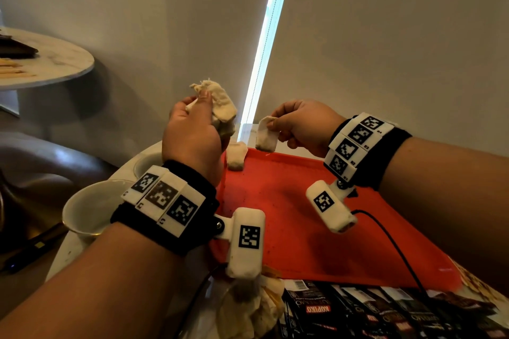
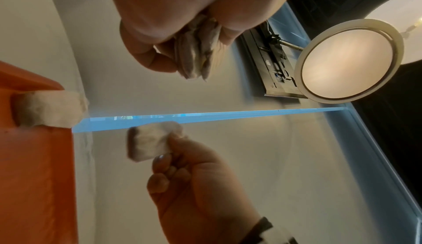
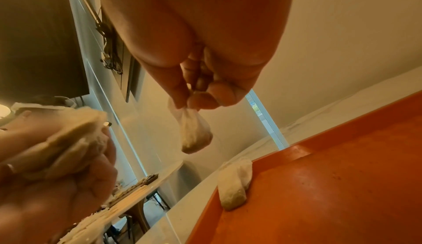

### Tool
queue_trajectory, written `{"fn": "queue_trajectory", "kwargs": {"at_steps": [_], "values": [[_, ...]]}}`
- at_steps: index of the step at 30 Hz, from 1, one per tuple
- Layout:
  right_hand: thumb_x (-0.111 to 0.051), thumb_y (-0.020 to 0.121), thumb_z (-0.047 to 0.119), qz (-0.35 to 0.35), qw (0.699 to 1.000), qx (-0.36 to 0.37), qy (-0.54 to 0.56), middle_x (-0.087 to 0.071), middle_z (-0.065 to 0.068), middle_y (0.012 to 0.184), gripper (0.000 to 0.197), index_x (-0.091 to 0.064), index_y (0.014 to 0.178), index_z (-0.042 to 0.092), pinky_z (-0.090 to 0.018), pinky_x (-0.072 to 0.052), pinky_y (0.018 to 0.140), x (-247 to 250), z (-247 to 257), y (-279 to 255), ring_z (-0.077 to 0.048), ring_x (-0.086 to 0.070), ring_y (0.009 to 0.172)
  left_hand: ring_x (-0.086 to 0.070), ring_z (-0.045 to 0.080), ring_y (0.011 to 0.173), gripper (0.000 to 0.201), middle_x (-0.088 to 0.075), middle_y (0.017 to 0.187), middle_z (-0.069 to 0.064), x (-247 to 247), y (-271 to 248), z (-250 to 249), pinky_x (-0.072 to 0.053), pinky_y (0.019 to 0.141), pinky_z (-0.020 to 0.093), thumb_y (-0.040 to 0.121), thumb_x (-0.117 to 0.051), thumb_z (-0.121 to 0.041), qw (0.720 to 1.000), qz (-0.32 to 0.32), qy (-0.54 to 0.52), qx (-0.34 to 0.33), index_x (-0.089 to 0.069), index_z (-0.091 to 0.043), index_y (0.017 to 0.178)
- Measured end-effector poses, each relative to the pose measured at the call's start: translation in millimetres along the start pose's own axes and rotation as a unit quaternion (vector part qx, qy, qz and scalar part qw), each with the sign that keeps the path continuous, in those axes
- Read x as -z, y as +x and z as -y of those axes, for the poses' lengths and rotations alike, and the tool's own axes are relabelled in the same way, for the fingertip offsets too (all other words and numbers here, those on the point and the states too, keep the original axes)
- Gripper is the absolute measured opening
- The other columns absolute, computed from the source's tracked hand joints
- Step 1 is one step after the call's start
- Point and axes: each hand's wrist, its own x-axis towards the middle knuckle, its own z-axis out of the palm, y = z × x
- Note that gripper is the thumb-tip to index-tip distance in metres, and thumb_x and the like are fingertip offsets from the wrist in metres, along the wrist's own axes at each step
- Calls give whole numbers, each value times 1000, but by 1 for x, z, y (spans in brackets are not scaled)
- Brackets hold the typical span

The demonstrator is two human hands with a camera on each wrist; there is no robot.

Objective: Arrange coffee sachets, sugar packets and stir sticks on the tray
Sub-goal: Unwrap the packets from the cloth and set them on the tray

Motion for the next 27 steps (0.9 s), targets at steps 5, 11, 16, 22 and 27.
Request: {"fn": "queue_trajectory", "kwargs": {"at_steps": [5,11,16,22,27], "values": [[-69,90,5,24,995,-39,-94,-68,-1,71,18,-70,79,19,-30,-48,57,-19,-13,24,-15,-61,62,-70,18,98,3,-70,102,-5,0,1,-4,-59,90,45,97,-61,-41,1000,-11,2,-28,-59,-39,98],[-62,89,-5,79,979,-70,-175,-68,-5,74,24,-72,89,17,-33,-54,61,-44,-18,36,-19,-64,66,-68,22,99,4,-68,101,-4,0,4,-4,-58,91,46,96,-62,-41,1000,-15,-6,-11,-61,-38,95],[-66,87,-5,99,979,-90,-155,-69,-7,86,22,-68,101,11,-28,-57,57,-57,-16,48,-20,-69,73,-68,21,101,3,-69,104,-4,0,5,-3,-58,90,47,96,-62,-41,1000,-11,-8,0,-60,-39,96],[-62,87,-8,114,979,-95,-142,-67,-9,90,33,-65,118,3,-25,-58,57,-70,-21,60,-18,-70,69,-68,23,101,3,-69,105,-3,0,8,-2,-57,92,48,97,-61,-39,1000,-6,-16,6,-61,-36,96],[-60,91,-6,94,982,-81,-143,-66,-7,88,29,-65,118,3,-27,-61,62,-72,-25,66,-17,-68,71,-69,24,101,4,-69,103,-3,0,10,-1,-57,93,49,97,-61,-39,1000,-5,-12,5,-60,-36,95]]}}
